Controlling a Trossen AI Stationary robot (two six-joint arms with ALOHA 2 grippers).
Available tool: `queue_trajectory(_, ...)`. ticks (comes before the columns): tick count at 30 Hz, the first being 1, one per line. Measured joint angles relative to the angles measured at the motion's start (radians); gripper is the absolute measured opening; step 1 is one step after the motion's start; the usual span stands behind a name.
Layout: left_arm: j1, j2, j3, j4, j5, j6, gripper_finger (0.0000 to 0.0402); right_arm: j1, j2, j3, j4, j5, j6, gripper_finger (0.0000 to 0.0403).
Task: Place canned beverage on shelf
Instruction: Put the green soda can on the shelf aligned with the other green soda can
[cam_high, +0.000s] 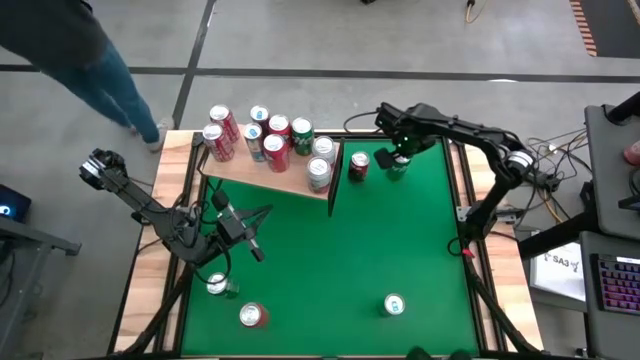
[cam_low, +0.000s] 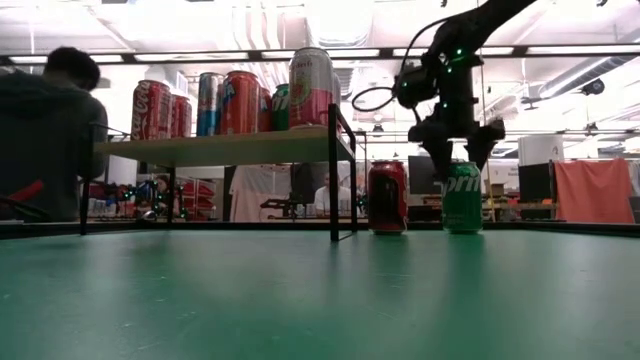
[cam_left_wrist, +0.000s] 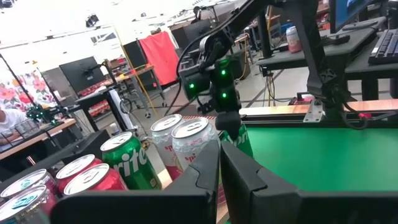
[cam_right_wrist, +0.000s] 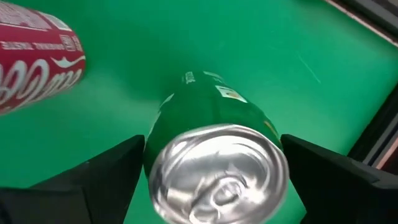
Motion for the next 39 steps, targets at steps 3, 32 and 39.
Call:
queue_trajectory(3,0.0,0.0,0.0,0.0,0.0,0.0,0.0,0.0,0.024,0.0,0.004,0.0,-0.006,0.0346)
queue_trajectory(32,0.0,0.0,-0.001,0.0,0.002,-0.031,0.0,0.325,-0.49,0.007,0.065,0.115,0.059,0.0302)
queue_trajectory(39,0.0,0.0,-0.002,0.0,0.003,-0.032,0.0,0.585,-0.56,0.005,0.082,0.185,0.158,0.0302)
